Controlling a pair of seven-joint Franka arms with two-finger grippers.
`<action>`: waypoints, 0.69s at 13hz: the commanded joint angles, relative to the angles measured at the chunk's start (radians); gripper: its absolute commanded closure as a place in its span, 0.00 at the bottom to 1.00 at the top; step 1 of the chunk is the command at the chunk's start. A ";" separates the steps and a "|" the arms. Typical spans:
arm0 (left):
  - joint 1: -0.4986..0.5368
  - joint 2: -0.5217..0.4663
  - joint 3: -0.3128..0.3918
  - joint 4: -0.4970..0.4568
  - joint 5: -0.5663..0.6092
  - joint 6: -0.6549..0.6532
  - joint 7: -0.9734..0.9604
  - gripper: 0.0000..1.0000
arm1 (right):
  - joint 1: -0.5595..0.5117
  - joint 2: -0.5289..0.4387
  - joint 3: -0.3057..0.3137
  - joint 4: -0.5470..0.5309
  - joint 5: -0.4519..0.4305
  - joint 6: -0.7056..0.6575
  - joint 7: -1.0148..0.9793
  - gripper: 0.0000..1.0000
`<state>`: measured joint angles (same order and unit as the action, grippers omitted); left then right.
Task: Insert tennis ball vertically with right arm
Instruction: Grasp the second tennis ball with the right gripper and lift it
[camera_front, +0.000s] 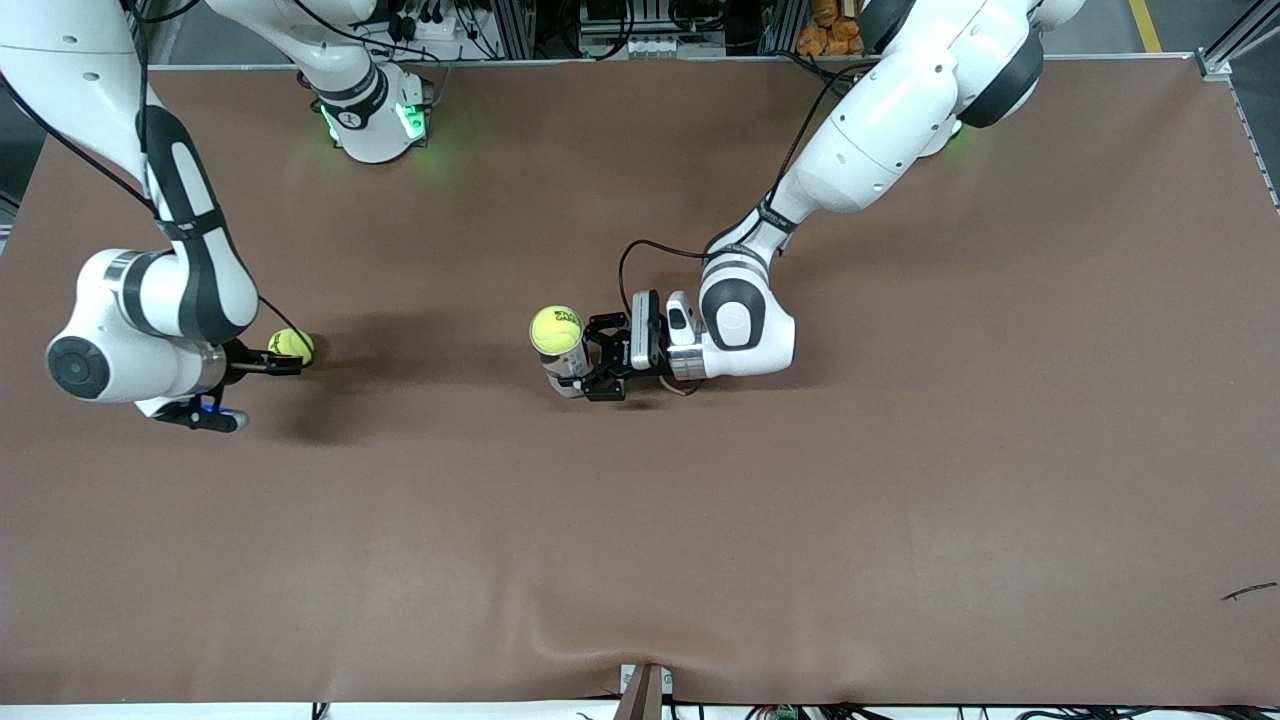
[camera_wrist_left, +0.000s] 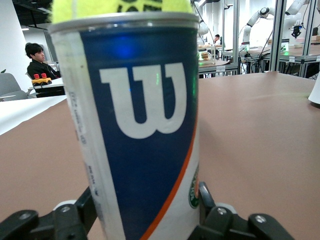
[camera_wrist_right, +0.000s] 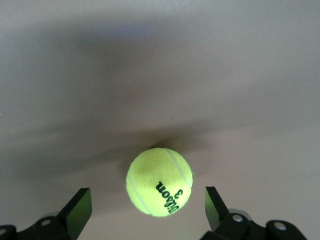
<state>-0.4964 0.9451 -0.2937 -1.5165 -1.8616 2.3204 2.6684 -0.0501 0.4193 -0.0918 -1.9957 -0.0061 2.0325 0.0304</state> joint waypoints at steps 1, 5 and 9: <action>0.002 0.000 -0.002 0.007 -0.021 -0.012 0.033 0.15 | -0.039 -0.042 0.023 -0.078 -0.018 0.025 -0.023 0.00; 0.002 0.000 -0.002 0.006 -0.016 -0.012 0.034 0.15 | -0.042 -0.004 0.023 -0.087 -0.014 0.060 -0.024 0.00; 0.002 0.000 -0.002 0.006 -0.016 -0.013 0.034 0.15 | -0.050 0.027 0.023 -0.086 -0.012 0.100 -0.023 0.07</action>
<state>-0.4965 0.9451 -0.2939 -1.5148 -1.8616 2.3193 2.6735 -0.0694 0.4490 -0.0912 -2.0655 -0.0061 2.1088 0.0192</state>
